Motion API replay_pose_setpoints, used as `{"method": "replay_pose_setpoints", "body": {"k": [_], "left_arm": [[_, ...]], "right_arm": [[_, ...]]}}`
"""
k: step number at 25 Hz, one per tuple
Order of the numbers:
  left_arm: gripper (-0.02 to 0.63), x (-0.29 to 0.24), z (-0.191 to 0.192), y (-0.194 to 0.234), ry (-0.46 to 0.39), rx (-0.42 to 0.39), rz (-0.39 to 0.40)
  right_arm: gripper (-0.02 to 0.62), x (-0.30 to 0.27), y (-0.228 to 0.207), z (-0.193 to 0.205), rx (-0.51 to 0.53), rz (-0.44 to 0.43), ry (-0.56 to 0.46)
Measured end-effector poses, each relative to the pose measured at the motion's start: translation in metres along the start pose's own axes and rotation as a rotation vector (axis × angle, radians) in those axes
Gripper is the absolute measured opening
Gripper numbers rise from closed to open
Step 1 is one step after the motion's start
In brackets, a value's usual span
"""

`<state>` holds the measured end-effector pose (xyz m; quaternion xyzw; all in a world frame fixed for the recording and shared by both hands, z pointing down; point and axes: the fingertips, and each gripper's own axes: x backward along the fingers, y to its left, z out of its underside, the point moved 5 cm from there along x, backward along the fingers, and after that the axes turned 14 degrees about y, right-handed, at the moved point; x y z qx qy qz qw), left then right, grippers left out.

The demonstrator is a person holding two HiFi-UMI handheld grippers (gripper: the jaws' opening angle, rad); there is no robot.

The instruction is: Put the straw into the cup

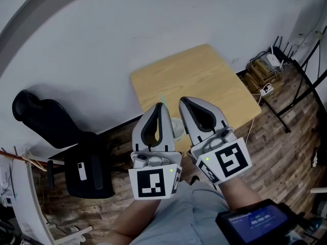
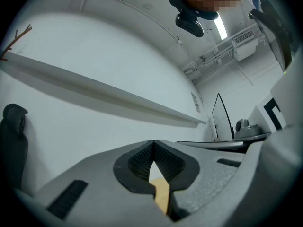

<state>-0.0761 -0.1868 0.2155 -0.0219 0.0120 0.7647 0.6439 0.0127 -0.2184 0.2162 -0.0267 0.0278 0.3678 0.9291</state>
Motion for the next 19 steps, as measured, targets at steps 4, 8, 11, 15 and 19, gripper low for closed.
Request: {"method": "replay_pose_setpoints", "body": {"k": [4,8,11,15,19], "left_arm": [[-0.002,-0.0002,0.0027,0.0049,0.002,0.004,0.002],[-0.002,-0.003,0.0019,0.0035,0.001,0.006,0.005],[-0.002,-0.0047,0.0033,0.0056,0.003,0.008,0.005],[-0.002,-0.0054,0.0057,0.0094,0.004,0.009,0.009],[-0.002,-0.0071,0.0062,0.0096,0.005,0.01,0.011]], "right_arm": [[-0.002,-0.0039,0.0028,0.0021,-0.002,0.0,0.001],[-0.002,-0.0041,0.0,0.0016,-0.005,0.001,0.003],[-0.002,-0.0064,-0.0005,0.003,-0.007,0.002,0.004],[-0.002,-0.0097,0.0015,0.005,-0.008,0.005,0.006],[-0.002,-0.0105,-0.0002,0.0056,-0.009,0.007,0.007]]}}
